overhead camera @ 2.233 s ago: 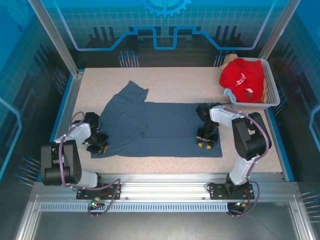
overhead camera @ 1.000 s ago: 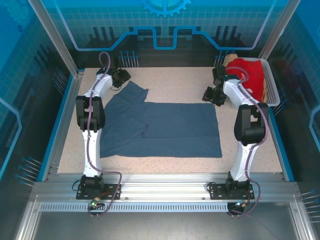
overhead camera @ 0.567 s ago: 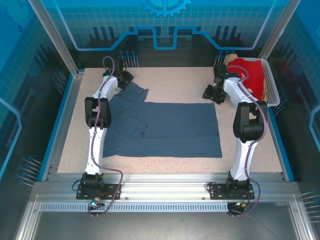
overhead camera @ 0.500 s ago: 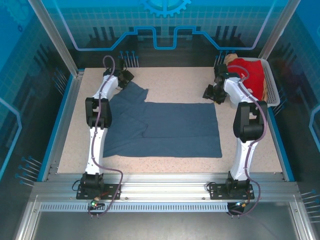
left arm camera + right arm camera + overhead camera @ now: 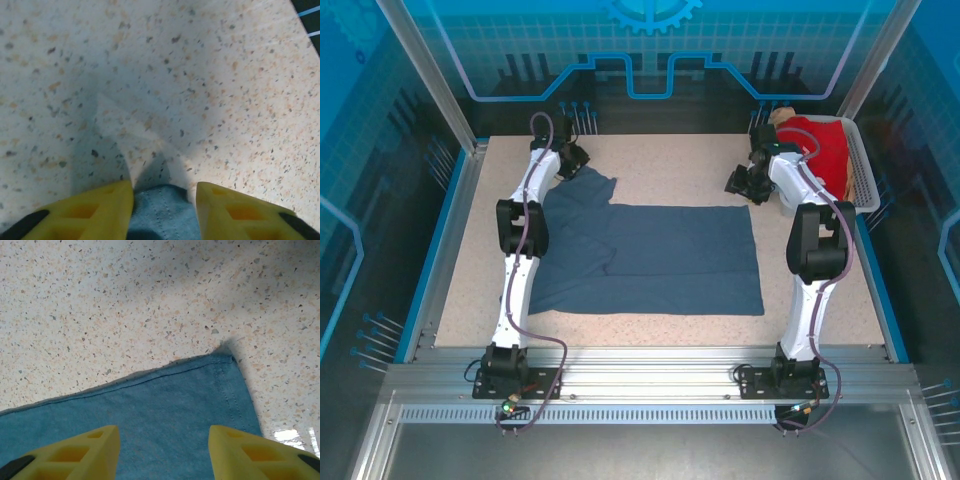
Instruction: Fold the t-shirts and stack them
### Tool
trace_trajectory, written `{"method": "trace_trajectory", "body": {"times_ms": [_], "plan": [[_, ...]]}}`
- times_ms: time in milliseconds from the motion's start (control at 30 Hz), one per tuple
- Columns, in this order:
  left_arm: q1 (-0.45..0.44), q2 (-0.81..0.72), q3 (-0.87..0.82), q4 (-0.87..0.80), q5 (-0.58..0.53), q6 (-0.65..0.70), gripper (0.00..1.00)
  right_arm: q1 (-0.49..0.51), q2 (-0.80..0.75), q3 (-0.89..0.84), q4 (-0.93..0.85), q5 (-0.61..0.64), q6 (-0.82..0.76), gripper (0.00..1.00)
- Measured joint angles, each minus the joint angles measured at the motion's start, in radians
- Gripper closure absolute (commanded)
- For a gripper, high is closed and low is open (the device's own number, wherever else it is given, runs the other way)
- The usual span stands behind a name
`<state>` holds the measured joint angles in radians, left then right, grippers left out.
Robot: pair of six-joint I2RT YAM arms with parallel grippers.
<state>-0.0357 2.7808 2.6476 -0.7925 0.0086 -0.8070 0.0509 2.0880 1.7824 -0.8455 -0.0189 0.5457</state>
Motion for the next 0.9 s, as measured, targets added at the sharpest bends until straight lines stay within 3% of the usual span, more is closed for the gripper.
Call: {"method": "trace_trajectory", "body": {"times_ms": [400,667,900], "plan": [[-0.014,-0.03,-0.015,-0.171,-0.005,0.051,1.0,0.0,0.014,0.0,0.001,0.0,0.008,0.49],[-0.03,-0.08,-0.084,-0.18,-0.067,0.093,1.0,-0.007,0.059,0.022,-0.002,0.013,0.007,0.51],[-0.037,-0.172,-0.164,-0.157,-0.099,0.113,1.0,-0.015,0.179,0.148,-0.05,0.066,0.018,0.55]]}}
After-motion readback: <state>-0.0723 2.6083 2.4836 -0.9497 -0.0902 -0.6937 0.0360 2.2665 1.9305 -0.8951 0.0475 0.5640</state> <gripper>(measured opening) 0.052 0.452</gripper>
